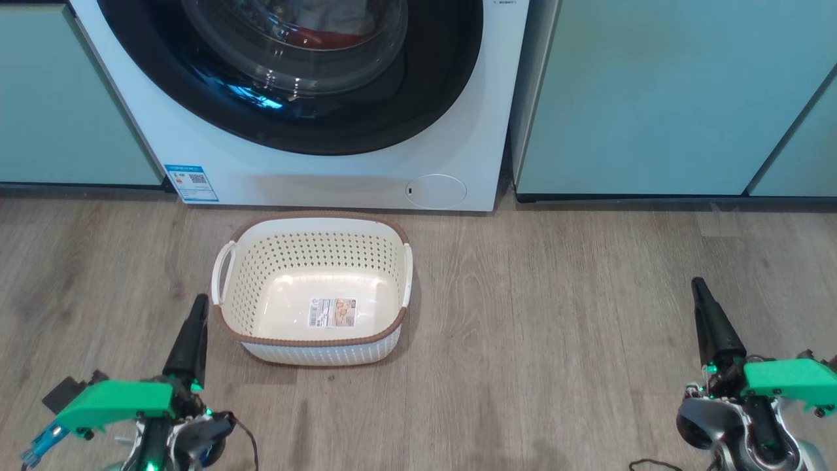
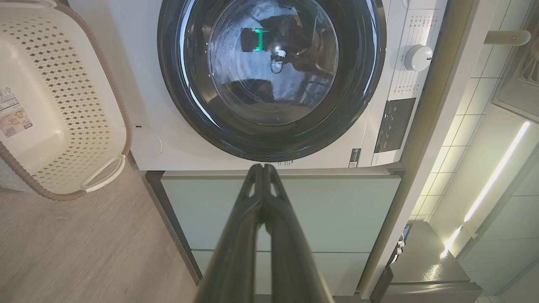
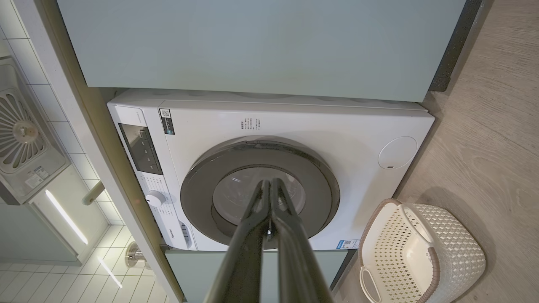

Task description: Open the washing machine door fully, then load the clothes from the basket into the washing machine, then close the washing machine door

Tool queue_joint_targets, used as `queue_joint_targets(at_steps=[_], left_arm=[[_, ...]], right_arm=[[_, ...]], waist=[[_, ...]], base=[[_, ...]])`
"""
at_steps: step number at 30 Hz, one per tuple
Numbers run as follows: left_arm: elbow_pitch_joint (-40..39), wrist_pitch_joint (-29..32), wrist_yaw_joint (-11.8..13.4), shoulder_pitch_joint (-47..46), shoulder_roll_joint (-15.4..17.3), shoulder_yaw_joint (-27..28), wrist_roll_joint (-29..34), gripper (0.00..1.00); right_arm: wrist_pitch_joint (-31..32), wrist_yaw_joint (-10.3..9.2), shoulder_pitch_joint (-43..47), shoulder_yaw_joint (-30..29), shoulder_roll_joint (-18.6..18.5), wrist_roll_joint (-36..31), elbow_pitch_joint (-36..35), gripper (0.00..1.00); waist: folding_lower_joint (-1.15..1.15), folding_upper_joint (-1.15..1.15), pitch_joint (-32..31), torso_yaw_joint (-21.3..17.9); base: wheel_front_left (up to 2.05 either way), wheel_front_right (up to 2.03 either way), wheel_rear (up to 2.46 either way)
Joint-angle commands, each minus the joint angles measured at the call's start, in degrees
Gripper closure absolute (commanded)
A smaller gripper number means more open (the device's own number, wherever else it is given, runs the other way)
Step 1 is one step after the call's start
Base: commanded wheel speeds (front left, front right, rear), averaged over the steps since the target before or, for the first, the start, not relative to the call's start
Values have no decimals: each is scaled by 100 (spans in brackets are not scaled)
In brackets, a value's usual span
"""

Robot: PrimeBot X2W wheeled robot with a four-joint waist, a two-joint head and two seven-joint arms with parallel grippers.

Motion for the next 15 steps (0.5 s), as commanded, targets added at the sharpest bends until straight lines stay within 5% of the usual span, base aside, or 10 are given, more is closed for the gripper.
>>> queue_joint_targets(at_steps=[1, 15], left_arm=[[-170, 35, -53, -268, 68, 219, -29, 100], [-170, 38, -53, -268, 66, 222, -26, 100]], right_arm=[[26, 0, -314, 97, -14, 33, -219, 100], [26, 0, -314, 97, -14, 33, -219, 100]], waist=[[0, 0, 0, 0], [0, 0, 0, 0]], base=[[0, 0, 0], [0, 0, 0]])
